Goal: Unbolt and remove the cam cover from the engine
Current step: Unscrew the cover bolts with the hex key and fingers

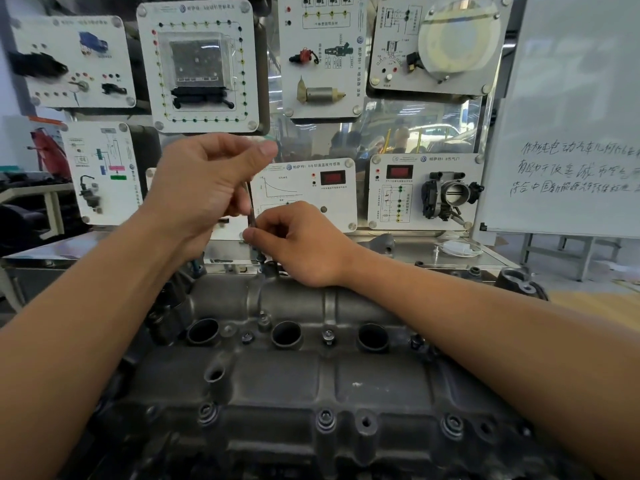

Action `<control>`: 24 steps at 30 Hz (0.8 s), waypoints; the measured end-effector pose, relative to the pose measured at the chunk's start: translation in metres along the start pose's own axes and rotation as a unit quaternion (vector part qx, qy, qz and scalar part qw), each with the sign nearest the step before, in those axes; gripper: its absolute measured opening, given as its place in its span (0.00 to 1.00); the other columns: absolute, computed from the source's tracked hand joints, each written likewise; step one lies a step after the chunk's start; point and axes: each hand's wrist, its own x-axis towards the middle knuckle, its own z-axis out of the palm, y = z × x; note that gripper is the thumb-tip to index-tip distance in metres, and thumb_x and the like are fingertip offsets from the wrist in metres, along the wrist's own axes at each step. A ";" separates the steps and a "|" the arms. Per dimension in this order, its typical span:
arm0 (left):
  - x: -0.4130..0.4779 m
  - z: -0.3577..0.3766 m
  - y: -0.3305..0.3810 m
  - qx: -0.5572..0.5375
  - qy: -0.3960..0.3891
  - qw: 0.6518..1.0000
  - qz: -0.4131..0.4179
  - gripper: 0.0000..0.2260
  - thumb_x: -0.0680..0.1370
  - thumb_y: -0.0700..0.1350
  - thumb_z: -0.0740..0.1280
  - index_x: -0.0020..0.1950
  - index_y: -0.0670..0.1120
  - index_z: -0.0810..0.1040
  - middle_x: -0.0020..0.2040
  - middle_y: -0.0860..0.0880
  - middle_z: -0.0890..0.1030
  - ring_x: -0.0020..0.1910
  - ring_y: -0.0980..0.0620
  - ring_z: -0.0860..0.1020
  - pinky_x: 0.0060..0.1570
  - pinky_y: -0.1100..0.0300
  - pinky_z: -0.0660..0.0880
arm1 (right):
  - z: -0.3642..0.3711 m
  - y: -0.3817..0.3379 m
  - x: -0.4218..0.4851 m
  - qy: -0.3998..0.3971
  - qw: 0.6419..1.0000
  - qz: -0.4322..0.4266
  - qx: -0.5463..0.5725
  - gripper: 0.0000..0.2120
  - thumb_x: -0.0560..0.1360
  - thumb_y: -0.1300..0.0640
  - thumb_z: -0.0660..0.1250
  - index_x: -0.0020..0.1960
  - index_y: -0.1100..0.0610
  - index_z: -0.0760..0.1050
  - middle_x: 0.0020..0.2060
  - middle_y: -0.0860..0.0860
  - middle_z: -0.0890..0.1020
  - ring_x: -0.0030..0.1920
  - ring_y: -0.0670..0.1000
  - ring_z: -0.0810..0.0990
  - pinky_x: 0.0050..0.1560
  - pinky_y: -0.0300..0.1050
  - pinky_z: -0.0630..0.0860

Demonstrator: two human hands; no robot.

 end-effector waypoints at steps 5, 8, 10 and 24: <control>0.000 0.005 -0.001 -0.017 0.009 0.999 0.025 0.07 0.73 0.50 0.73 0.40 0.47 0.80 0.28 0.54 0.77 0.17 0.56 0.67 0.20 0.67 0.64 | -0.007 -0.005 0.002 0.004 1.000 -0.017 0.005 0.18 0.80 0.58 0.67 0.33 0.62 0.72 0.26 0.51 0.71 0.27 0.44 0.64 0.32 0.39 0.63; -0.001 0.004 -0.001 -0.027 -0.018 0.999 0.017 0.07 0.73 0.50 0.72 0.42 0.47 0.80 0.31 0.52 0.80 0.20 0.55 0.71 0.24 0.63 0.67 | -0.011 -0.006 0.002 0.002 1.000 -0.017 0.007 0.18 0.81 0.57 0.65 0.36 0.67 0.73 0.28 0.54 0.71 0.30 0.46 0.66 0.34 0.43 0.65; -0.001 0.004 0.000 -0.036 -0.027 0.999 0.013 0.04 0.76 0.47 0.71 0.44 0.47 0.80 0.33 0.51 0.81 0.22 0.54 0.74 0.26 0.62 0.69 | -0.013 -0.006 0.001 0.002 1.000 -0.019 0.008 0.18 0.82 0.57 0.64 0.40 0.71 0.75 0.30 0.60 0.72 0.32 0.50 0.67 0.36 0.46 0.66; 0.005 -0.006 -0.001 0.019 0.011 0.999 -0.044 0.08 0.82 0.40 0.63 0.53 0.48 0.82 0.42 0.49 0.87 0.29 0.53 0.81 0.26 0.64 0.70 | -0.015 -0.006 0.005 0.035 0.999 -0.018 -0.007 0.13 0.84 0.59 0.58 0.46 0.66 0.74 0.34 0.55 0.76 0.34 0.49 0.76 0.39 0.45 0.74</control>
